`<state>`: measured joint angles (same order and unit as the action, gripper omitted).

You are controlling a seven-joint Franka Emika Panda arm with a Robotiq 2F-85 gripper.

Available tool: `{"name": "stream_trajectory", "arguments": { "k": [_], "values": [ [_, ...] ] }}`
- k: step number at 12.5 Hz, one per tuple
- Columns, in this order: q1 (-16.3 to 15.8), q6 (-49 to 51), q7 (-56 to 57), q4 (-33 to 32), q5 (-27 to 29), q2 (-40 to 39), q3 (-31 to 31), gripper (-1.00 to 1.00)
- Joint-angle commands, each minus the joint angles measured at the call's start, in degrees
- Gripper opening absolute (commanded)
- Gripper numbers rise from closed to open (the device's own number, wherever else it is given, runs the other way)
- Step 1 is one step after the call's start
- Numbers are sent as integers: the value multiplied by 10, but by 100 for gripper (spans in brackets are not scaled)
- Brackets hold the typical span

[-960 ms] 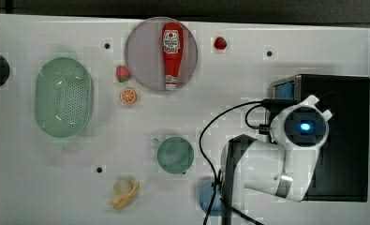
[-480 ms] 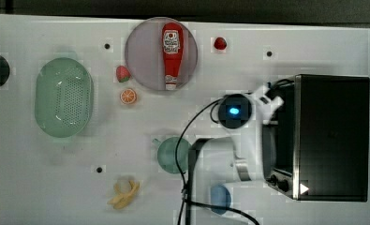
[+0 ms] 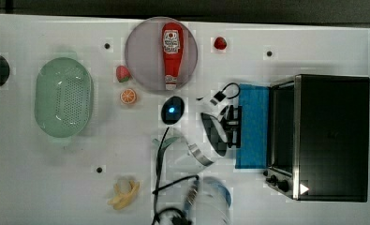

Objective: Flap open oven.

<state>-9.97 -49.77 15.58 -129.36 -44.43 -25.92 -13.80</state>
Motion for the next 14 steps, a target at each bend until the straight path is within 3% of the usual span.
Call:
{"name": "stream_trajectory", "arguments": {
  "k": [1,4,7,14],
  "values": [
    [-31,21,-133,32,-30,-45,-7,-65],
    [-56,60,-142,64,-31,-76,-11,-65],
    [-58,40,-142,75,1,-45,-10,-65],
    [-50,66,-142,77,271,150,-25,-65]
  ]
}}
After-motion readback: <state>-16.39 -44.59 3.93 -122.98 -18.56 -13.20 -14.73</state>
